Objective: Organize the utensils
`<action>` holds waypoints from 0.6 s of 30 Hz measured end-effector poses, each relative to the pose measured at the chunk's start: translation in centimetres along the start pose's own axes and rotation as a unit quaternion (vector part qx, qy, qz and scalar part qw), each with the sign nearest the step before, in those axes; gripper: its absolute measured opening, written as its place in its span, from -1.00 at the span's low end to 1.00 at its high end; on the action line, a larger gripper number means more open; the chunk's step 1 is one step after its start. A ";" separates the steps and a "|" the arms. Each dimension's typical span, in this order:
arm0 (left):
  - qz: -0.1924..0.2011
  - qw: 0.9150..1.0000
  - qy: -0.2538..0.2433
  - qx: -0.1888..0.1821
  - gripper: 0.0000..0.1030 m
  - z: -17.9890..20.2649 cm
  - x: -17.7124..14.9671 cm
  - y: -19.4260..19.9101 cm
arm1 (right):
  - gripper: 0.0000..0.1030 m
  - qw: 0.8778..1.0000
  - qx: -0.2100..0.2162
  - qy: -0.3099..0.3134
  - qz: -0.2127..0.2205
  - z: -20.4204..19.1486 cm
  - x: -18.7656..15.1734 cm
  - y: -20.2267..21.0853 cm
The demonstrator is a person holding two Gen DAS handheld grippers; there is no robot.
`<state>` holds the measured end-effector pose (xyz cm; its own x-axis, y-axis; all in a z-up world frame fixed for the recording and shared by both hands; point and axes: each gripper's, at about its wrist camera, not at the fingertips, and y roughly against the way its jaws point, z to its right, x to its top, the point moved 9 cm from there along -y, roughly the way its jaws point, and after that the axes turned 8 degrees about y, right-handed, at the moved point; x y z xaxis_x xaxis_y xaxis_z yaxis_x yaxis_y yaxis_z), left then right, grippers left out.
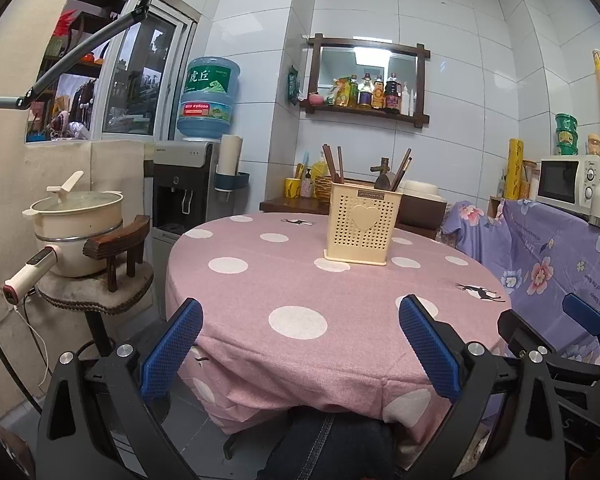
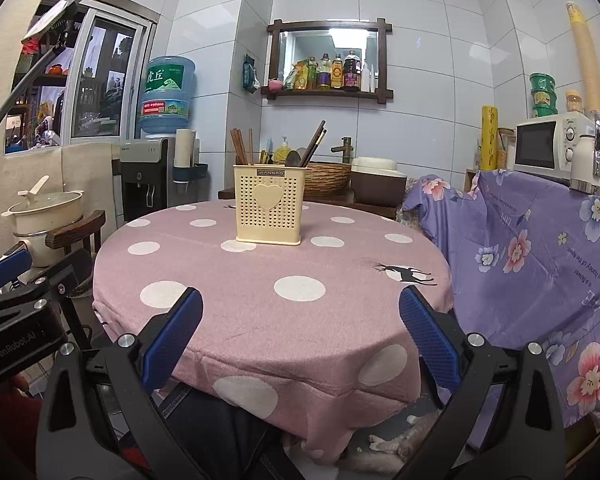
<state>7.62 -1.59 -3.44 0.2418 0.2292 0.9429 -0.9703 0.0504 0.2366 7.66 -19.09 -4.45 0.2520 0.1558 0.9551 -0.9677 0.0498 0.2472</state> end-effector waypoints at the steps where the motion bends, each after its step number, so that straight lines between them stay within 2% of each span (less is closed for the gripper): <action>1: 0.000 1.000 0.000 0.000 0.89 0.0 0.0 0.1 | 0.89 1.000 0.000 0.000 -0.001 0.0 0.0 0.0; 18: -0.004 1.000 -0.002 -0.001 0.89 0.1 0.0 0.0 | 0.89 1.000 -0.002 -0.002 -0.003 0.0 -0.3 -0.1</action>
<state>7.64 -1.66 -3.48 0.2503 0.2242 0.9419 -0.9682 0.0542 0.2444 7.70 -19.15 -4.72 0.2577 0.1523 0.9542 -0.9661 0.0543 0.2522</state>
